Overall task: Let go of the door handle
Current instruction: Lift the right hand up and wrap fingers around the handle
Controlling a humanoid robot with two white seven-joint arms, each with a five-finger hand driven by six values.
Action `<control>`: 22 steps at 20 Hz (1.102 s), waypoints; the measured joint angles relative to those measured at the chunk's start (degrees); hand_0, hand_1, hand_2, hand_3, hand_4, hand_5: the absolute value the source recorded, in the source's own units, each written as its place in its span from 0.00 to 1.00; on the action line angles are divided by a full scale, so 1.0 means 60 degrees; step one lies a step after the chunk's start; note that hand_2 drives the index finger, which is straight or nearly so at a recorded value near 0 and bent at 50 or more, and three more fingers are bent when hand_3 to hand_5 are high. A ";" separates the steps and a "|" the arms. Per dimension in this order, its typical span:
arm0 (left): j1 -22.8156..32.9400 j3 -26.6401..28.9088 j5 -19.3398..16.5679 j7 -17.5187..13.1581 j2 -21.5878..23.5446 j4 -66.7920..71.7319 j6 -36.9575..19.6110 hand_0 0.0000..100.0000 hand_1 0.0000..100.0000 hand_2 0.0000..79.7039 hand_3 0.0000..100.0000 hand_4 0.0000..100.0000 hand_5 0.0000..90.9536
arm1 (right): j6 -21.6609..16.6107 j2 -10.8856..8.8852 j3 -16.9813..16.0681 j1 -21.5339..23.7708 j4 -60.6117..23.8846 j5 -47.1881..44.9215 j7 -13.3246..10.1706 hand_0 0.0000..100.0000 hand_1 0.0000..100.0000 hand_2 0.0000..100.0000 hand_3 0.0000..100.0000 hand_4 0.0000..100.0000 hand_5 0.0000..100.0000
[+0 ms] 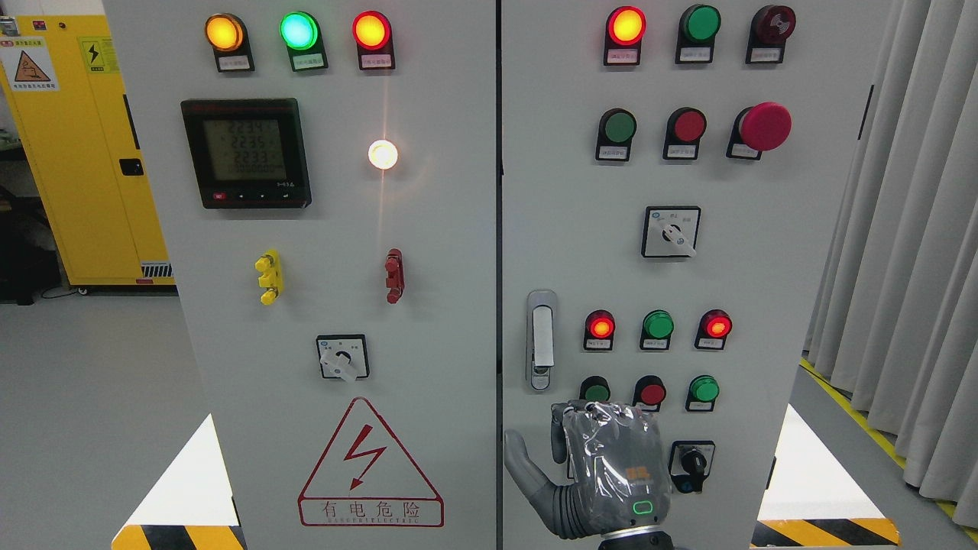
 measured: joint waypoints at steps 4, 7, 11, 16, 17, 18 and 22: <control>0.0000 -0.0001 0.0000 0.0000 0.0000 0.0000 0.0000 0.12 0.56 0.00 0.00 0.00 0.00 | 0.0050 -0.0002 -0.0031 -0.0305 0.0086 0.0036 0.0018 0.33 0.29 1.00 1.00 1.00 1.00; 0.0000 0.0000 0.0000 0.0000 0.0000 0.0000 0.0000 0.12 0.56 0.00 0.00 0.00 0.00 | 0.0082 -0.0001 -0.0048 -0.0558 0.0197 0.0050 0.0020 0.33 0.25 1.00 1.00 1.00 1.00; 0.0000 0.0000 0.0000 0.0000 0.0000 0.0000 0.0000 0.12 0.56 0.00 0.00 0.00 0.00 | 0.0112 0.0001 -0.0081 -0.0897 0.0418 0.0061 0.0024 0.33 0.24 1.00 1.00 1.00 1.00; 0.0000 0.0000 0.0000 0.0000 0.0000 0.0000 0.0000 0.12 0.56 0.00 0.00 0.00 0.00 | 0.0116 0.0007 -0.0127 -0.1235 0.0702 0.0072 0.0026 0.32 0.24 1.00 1.00 1.00 1.00; 0.0000 0.0000 0.0000 0.0000 0.0000 0.0000 0.0000 0.12 0.56 0.00 0.00 0.00 0.00 | 0.0116 0.0008 -0.0138 -0.1293 0.0748 0.0074 0.0025 0.32 0.24 1.00 1.00 1.00 1.00; 0.0000 0.0000 0.0000 0.0000 0.0000 0.0000 0.0000 0.12 0.56 0.00 0.00 0.00 0.00 | 0.0123 0.0009 -0.0151 -0.1361 0.0801 0.0076 0.0026 0.32 0.25 1.00 1.00 1.00 1.00; 0.0000 0.0000 0.0000 0.0000 0.0000 0.0000 0.0000 0.12 0.56 0.00 0.00 0.00 0.00 | 0.0262 0.0010 -0.0193 -0.1532 0.0967 0.0083 0.0028 0.32 0.28 1.00 1.00 1.00 1.00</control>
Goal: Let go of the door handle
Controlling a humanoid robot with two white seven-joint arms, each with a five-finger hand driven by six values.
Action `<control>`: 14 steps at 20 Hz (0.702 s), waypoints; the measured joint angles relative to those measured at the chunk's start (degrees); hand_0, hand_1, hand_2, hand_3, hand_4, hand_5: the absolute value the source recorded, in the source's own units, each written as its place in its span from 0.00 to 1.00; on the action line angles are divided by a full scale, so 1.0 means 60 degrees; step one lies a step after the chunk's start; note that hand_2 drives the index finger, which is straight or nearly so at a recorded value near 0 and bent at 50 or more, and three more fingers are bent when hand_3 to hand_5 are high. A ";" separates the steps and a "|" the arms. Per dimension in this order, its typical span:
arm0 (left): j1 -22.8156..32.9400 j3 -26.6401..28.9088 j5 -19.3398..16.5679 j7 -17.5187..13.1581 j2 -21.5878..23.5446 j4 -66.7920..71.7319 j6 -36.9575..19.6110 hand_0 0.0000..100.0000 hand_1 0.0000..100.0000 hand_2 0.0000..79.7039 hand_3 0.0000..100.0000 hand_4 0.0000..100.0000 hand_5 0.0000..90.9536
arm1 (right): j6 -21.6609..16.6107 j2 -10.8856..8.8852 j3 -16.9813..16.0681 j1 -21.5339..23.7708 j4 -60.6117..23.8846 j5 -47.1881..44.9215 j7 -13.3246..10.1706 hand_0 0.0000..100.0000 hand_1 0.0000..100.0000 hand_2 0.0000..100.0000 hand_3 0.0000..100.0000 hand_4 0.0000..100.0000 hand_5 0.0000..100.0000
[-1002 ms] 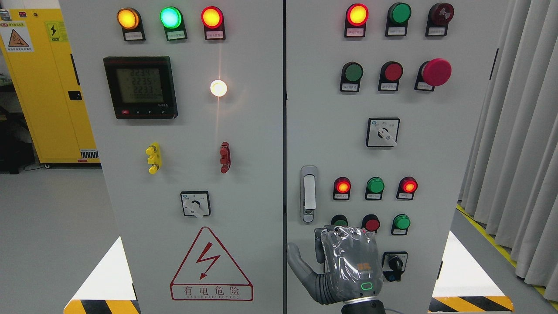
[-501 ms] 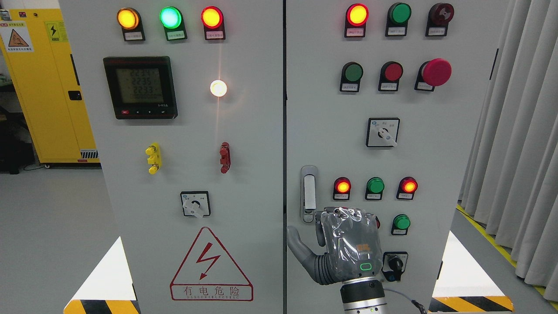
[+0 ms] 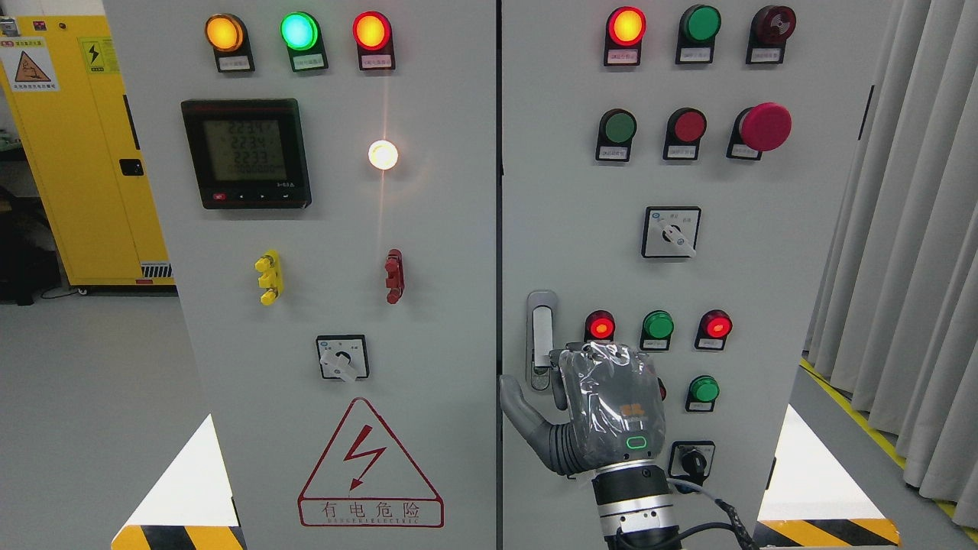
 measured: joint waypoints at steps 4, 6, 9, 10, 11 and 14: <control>0.0000 0.0000 0.0000 0.0000 0.0000 0.0000 0.0000 0.12 0.56 0.00 0.00 0.00 0.00 | 0.0113 0.0000 -0.0034 -0.0090 0.0120 0.0009 0.0002 0.32 0.32 1.00 1.00 1.00 1.00; 0.0000 0.0000 0.0000 0.0000 0.0000 0.0000 0.0000 0.12 0.56 0.00 0.00 0.00 0.00 | 0.0201 0.0001 -0.0044 -0.0118 0.0171 0.0011 0.0003 0.33 0.32 1.00 1.00 1.00 1.00; 0.0000 0.0000 0.0000 0.0000 0.0000 0.0000 0.0000 0.12 0.56 0.00 0.00 0.00 0.00 | 0.0244 0.0002 -0.0061 -0.0147 0.0236 0.0008 0.0005 0.36 0.29 1.00 1.00 1.00 1.00; 0.0000 0.0000 0.0000 0.0000 0.0000 0.0000 0.0000 0.12 0.56 0.00 0.00 0.00 0.00 | 0.0260 0.0003 -0.0067 -0.0153 0.0251 0.0007 0.0005 0.37 0.29 1.00 1.00 1.00 1.00; 0.0000 0.0000 0.0000 0.0000 0.0000 0.0000 0.0000 0.12 0.56 0.00 0.00 0.00 0.00 | 0.0267 0.0003 -0.0073 -0.0163 0.0266 0.0006 0.0005 0.38 0.29 1.00 1.00 1.00 1.00; 0.0000 0.0000 0.0000 0.0000 0.0000 0.0000 0.0000 0.12 0.56 0.00 0.00 0.00 0.00 | 0.0273 0.0006 -0.0084 -0.0191 0.0304 0.0004 0.0006 0.39 0.27 1.00 1.00 1.00 1.00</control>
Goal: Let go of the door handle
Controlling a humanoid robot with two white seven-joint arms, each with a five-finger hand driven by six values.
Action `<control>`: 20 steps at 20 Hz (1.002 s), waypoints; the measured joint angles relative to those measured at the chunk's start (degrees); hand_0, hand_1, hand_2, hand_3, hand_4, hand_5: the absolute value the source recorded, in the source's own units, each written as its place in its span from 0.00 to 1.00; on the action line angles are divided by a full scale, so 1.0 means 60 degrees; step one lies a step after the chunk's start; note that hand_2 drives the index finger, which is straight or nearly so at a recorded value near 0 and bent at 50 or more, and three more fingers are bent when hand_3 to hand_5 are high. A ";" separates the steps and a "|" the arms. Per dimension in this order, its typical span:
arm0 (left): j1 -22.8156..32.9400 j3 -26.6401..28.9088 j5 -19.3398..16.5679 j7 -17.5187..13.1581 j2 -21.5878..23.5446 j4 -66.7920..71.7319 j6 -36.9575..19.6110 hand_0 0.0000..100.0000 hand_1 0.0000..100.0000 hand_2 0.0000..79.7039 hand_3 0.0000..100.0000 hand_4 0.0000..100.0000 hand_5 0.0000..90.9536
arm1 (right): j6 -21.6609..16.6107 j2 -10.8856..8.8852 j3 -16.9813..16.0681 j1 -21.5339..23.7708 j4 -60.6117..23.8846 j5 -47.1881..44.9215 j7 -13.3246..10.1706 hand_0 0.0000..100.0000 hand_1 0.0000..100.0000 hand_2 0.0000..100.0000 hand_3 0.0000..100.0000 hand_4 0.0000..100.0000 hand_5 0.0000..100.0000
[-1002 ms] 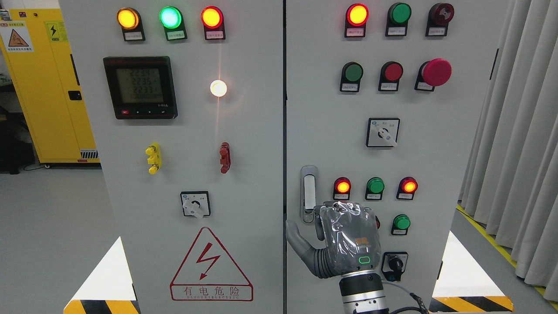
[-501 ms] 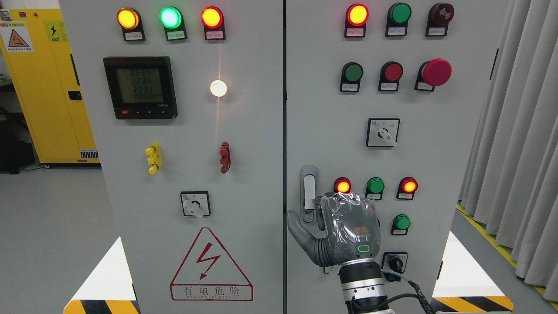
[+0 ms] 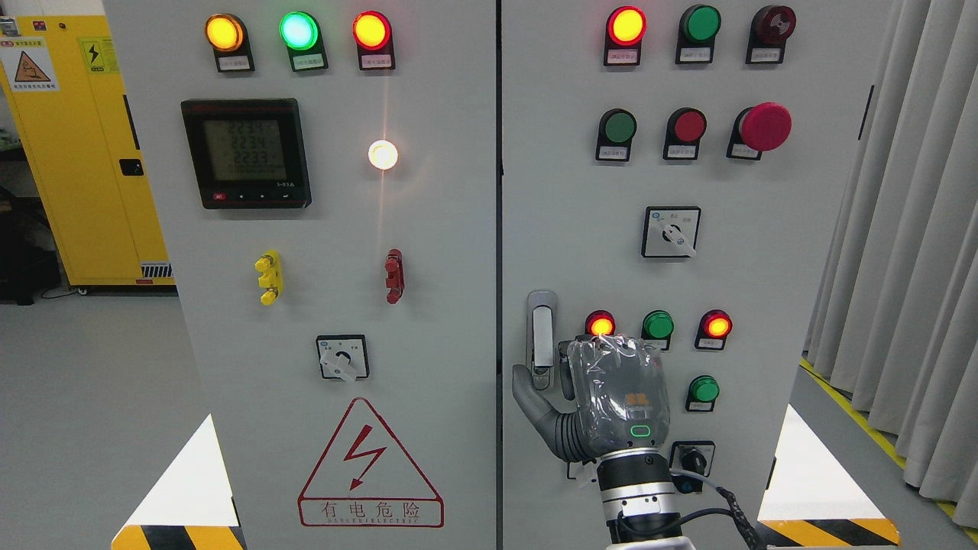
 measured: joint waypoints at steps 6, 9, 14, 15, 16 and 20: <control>0.0000 0.0000 0.0000 0.0000 0.0000 0.0000 0.0000 0.12 0.56 0.00 0.00 0.00 0.00 | 0.0002 0.0014 -0.0015 -0.0082 0.0053 -0.0003 0.0001 0.45 0.28 1.00 1.00 1.00 1.00; 0.0000 0.0000 0.0000 0.0000 0.0000 0.0000 0.0000 0.12 0.56 0.00 0.00 0.00 0.00 | 0.0013 0.0018 -0.0023 -0.0101 0.0068 -0.0003 0.0001 0.45 0.30 1.00 1.00 1.00 1.00; 0.0000 0.0000 0.0000 0.0000 0.0000 0.0000 0.0000 0.12 0.56 0.00 0.00 0.00 0.00 | 0.0127 0.0021 -0.0025 -0.0111 0.0085 -0.0003 0.0055 0.47 0.34 1.00 1.00 1.00 1.00; 0.0000 0.0000 0.0000 0.0000 0.0000 0.0000 0.0000 0.12 0.56 0.00 0.00 0.00 0.00 | 0.0141 0.0022 -0.0025 -0.0111 0.0087 -0.0003 0.0057 0.47 0.34 1.00 1.00 1.00 1.00; 0.0000 0.0000 0.0000 0.0000 0.0000 0.0000 0.0000 0.12 0.56 0.00 0.00 0.00 0.00 | 0.0163 0.0024 -0.0026 -0.0111 0.0087 -0.0003 0.0043 0.47 0.34 1.00 1.00 1.00 1.00; 0.0000 0.0000 0.0000 0.0000 0.0000 0.0000 0.0000 0.12 0.56 0.00 0.00 0.00 0.00 | 0.0186 0.0032 -0.0027 -0.0106 0.0091 -0.0003 -0.0021 0.46 0.35 1.00 1.00 1.00 1.00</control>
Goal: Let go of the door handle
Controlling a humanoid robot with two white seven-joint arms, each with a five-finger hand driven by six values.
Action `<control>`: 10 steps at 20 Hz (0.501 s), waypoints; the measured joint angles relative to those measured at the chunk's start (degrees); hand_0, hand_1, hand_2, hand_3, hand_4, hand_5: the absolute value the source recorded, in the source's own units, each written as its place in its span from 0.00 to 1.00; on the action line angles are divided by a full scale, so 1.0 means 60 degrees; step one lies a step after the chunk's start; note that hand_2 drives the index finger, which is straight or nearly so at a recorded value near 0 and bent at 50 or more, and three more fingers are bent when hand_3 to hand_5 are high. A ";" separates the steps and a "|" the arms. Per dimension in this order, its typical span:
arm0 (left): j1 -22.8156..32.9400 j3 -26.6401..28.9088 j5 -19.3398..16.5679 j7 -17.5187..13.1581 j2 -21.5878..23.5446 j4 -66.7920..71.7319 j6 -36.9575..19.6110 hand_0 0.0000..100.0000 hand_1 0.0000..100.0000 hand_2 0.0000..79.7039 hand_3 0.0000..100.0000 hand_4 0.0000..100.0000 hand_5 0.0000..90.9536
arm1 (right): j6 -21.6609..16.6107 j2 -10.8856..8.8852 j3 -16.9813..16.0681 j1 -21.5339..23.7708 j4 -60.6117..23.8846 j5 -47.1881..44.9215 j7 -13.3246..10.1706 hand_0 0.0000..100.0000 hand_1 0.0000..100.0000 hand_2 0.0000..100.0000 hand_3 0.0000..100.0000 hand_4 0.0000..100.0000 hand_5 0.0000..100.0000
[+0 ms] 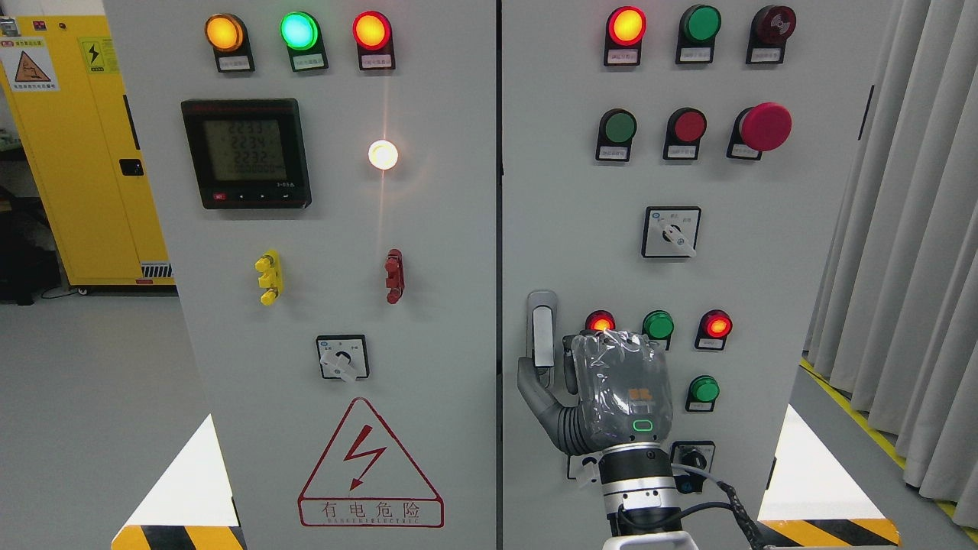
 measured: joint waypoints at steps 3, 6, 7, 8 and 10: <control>0.0000 0.0000 0.0000 0.0000 0.0000 0.0000 0.0000 0.12 0.56 0.00 0.00 0.00 0.00 | 0.0001 0.0003 -0.0005 0.0011 -0.0001 0.0000 -0.0023 0.44 0.35 1.00 1.00 1.00 1.00; 0.0000 0.0000 0.0000 0.0000 0.0000 0.0000 0.0000 0.12 0.56 0.00 0.00 0.00 0.00 | 0.0006 0.0005 -0.0010 0.0019 -0.0004 0.0000 -0.0040 0.52 0.35 1.00 1.00 1.00 1.00; 0.0000 0.0000 0.0000 0.0000 0.0000 0.0000 0.0000 0.12 0.56 0.00 0.00 0.00 0.00 | 0.0007 0.0006 -0.0011 0.0022 -0.0005 0.0000 -0.0041 0.53 0.35 1.00 1.00 1.00 1.00; 0.0000 0.0000 0.0000 0.0000 0.0000 0.0000 0.0000 0.12 0.56 0.00 0.00 0.00 0.00 | 0.0007 0.0006 -0.0011 0.0025 -0.0005 -0.0001 -0.0041 0.54 0.35 1.00 1.00 1.00 1.00; 0.0000 0.0000 0.0000 0.0000 0.0000 0.0000 0.0000 0.12 0.56 0.00 0.00 0.00 0.00 | 0.0007 0.0007 -0.0012 0.0033 -0.0009 -0.0004 -0.0041 0.56 0.35 1.00 1.00 1.00 1.00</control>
